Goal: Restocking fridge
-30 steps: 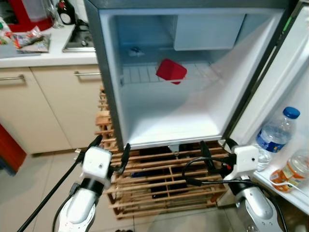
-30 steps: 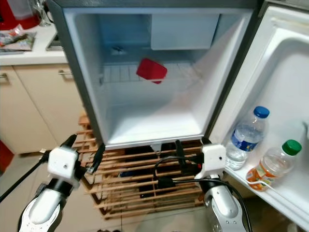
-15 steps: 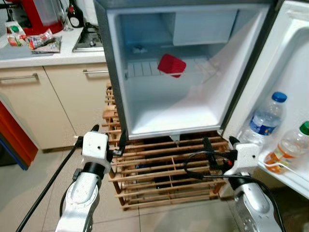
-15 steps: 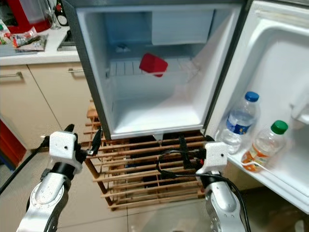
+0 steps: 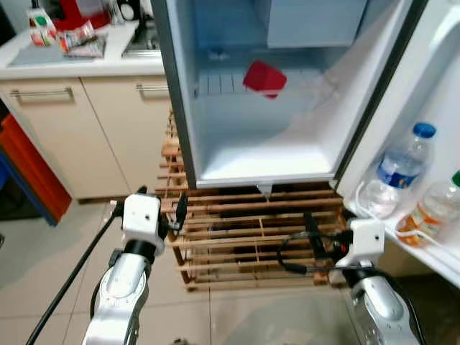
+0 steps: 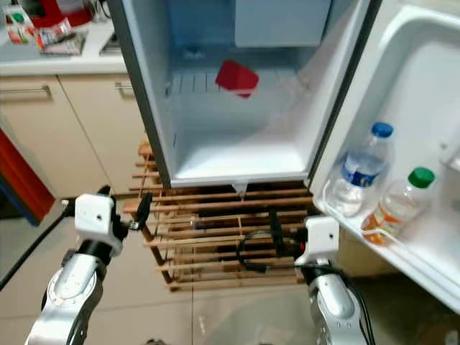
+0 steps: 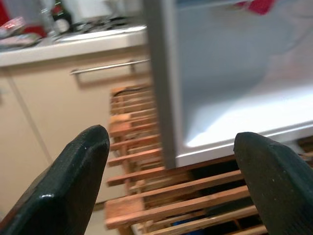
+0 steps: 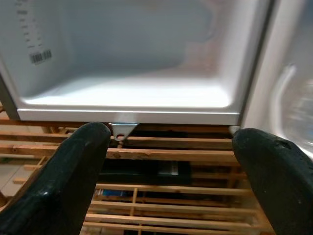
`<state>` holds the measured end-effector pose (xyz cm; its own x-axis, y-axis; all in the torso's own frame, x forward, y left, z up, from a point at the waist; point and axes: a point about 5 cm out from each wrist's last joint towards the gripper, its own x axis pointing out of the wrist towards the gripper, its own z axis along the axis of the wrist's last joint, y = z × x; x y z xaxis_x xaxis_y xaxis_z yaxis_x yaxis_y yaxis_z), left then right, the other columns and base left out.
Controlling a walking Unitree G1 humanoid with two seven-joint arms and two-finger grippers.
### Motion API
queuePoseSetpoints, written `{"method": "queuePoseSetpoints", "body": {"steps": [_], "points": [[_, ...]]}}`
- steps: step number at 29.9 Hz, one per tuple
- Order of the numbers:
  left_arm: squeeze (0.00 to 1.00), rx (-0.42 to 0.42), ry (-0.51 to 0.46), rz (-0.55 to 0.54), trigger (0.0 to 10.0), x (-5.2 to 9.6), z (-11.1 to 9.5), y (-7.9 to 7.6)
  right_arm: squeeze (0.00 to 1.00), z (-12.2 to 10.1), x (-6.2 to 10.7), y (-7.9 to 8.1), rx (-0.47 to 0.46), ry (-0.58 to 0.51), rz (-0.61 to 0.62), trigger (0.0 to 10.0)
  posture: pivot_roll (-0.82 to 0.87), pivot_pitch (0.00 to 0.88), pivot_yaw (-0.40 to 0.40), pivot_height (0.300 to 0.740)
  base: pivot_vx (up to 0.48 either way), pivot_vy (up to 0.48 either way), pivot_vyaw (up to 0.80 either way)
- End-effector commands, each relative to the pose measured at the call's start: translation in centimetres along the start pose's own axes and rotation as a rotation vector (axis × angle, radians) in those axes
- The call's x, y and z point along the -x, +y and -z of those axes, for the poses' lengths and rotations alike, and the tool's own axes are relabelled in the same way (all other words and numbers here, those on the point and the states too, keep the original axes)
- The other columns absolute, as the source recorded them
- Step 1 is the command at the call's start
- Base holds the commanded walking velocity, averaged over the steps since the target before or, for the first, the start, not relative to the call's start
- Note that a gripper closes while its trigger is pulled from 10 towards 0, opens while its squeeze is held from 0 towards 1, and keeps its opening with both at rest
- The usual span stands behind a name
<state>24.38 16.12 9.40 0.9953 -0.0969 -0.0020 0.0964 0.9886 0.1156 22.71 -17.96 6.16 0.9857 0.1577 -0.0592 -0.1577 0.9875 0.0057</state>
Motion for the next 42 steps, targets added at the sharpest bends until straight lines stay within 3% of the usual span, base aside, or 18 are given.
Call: {"method": "queuePoseSetpoints", "body": {"steps": [1, 20, 29, 42], "points": [[0.00, -0.010, -0.013, 0.005, 10.0, -0.1, -0.2, -0.1, 0.00, -0.2, 0.1, -0.1, 0.005, -0.011, -0.002, 10.0, -0.13, 0.000, 0.036, 0.740, 0.000, 0.000, 0.00], [0.00, -0.007, -0.033, 0.027, 10.0, -1.1, -0.4, -0.4, 0.00, -0.4, -0.1, 0.1, -0.005, -0.019, -0.005, 10.0, -0.13, 0.000, 0.044, 0.740, -0.218, 0.000, 0.00], [0.00, -0.017, -0.048, 0.058, 10.0, -1.5, -0.7, -0.8, 0.00, -0.2, 0.1, 0.1, -0.003, -0.009, -0.010, 10.0, -0.14, 0.000, 0.051, 0.740, 0.000, 0.000, 0.00], [0.00, 0.012, -0.064, 0.105, 10.0, -2.3, -0.8, -1.6, 0.00, 0.6, 0.7, -0.1, 0.002, 0.011, 0.004, 10.0, -0.16, 0.000, 0.066, 0.740, 0.230, -0.374, 0.00]]}}
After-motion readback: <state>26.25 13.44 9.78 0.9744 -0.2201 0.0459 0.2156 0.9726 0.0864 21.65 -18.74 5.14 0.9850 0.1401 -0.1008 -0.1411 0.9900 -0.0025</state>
